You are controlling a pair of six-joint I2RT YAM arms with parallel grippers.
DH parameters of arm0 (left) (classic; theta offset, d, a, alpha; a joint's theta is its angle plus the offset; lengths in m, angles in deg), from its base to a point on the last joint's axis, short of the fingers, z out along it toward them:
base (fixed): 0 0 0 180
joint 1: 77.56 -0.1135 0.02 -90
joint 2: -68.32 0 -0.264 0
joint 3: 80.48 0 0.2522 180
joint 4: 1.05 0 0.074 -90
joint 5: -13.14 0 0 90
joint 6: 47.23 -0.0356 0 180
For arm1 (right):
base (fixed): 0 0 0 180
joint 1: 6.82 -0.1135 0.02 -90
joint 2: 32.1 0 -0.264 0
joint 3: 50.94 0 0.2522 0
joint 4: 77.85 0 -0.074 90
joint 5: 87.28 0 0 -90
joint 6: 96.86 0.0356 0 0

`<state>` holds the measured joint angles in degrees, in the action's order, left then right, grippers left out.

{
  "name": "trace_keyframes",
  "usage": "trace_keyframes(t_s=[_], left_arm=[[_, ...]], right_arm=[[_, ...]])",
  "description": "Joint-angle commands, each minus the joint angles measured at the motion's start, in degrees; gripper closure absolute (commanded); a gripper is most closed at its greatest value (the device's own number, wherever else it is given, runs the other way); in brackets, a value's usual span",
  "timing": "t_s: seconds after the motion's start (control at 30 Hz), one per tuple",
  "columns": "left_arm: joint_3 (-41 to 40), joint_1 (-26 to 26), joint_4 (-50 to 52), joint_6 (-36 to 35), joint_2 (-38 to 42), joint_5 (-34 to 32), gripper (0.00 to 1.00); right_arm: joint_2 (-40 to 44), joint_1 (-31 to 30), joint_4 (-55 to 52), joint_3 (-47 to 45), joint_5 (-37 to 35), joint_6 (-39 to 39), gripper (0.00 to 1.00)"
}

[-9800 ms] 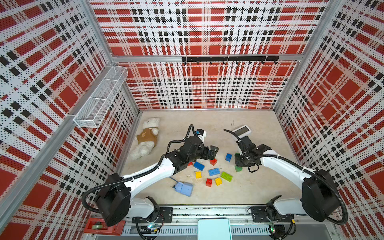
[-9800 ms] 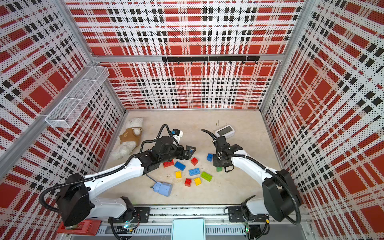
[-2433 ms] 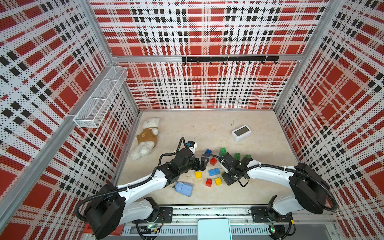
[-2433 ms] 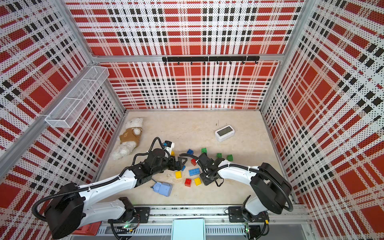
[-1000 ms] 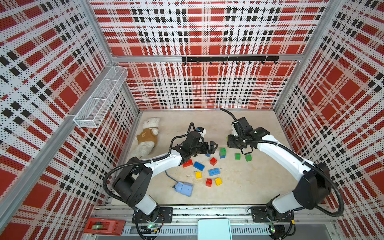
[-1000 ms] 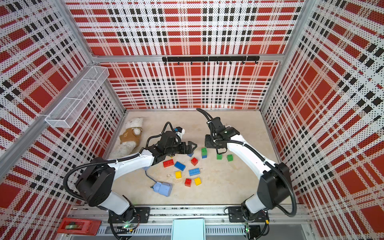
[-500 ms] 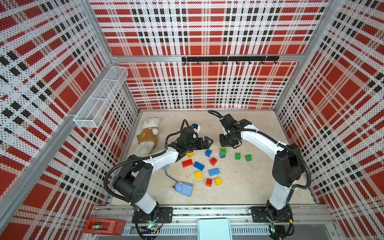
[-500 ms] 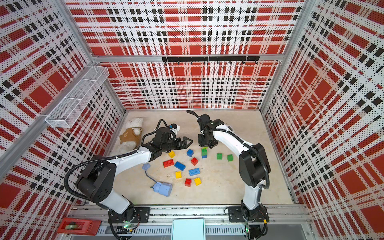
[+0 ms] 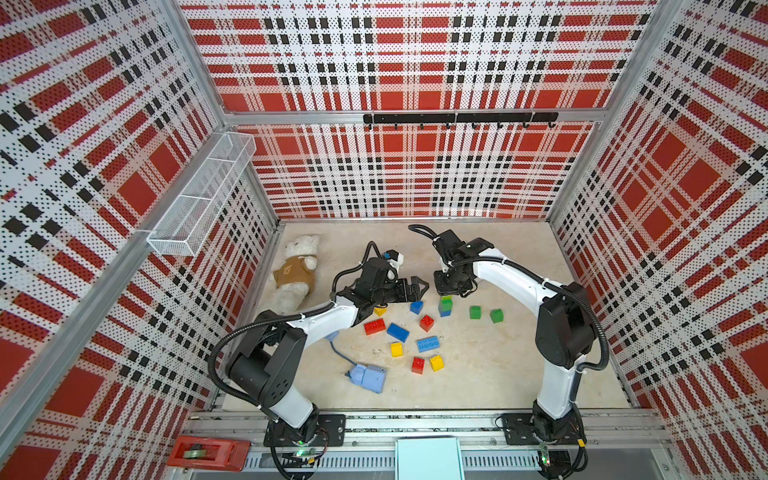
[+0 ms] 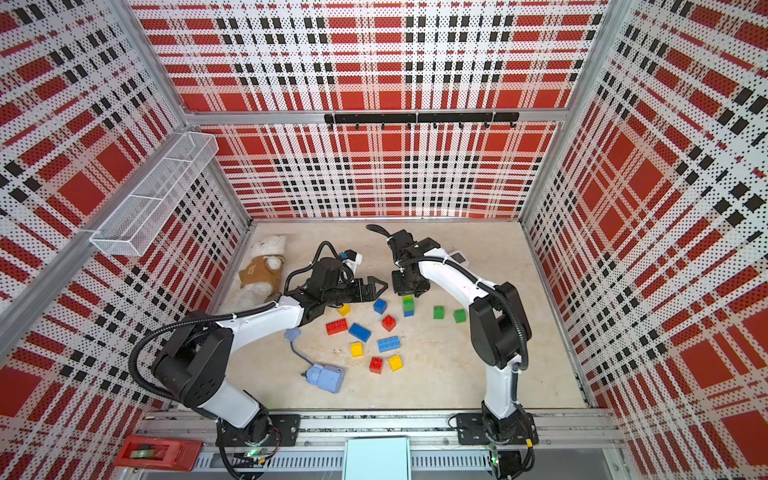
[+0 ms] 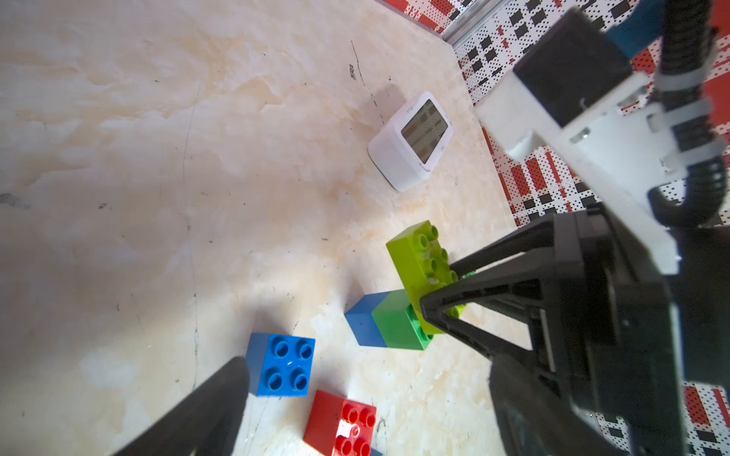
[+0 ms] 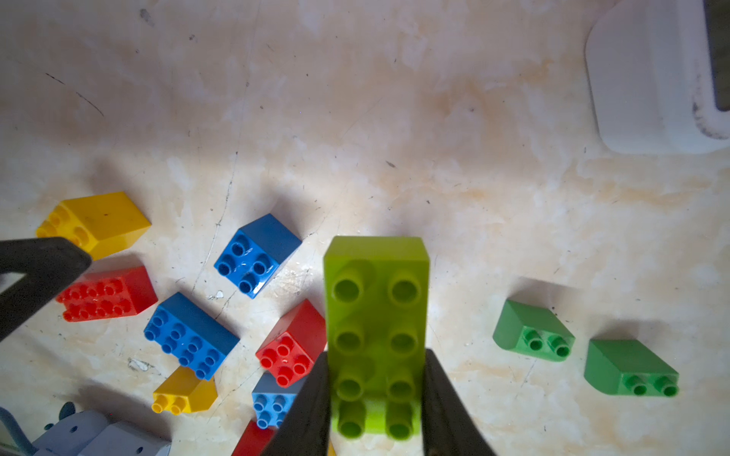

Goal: Assemble a fork with lego
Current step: Assemble the lego brick with the lego brick.

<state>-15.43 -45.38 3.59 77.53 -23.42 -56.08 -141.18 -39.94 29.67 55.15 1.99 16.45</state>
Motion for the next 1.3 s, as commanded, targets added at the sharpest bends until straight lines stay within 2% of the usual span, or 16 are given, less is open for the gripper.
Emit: trace_keyframes(t_s=[0.0,0.87,1.27], left_arm=[[-1.0,0.3,-1.6,0.7,1.5,0.3,0.03],[-1.3,0.5,-2.1,0.7,1.2,0.6,0.02],[-1.8,0.2,-2.1,0.7,1.7,0.6,0.02]], right_arm=[[-0.7,-0.3,-0.9,1.2,-1.0,-0.7,1.0],[-3.9,-2.7,-2.6,0.4,-5.3,-3.0,1.0],[-3.9,-3.5,-2.4,-3.2,-3.6,-3.3,1.0]])
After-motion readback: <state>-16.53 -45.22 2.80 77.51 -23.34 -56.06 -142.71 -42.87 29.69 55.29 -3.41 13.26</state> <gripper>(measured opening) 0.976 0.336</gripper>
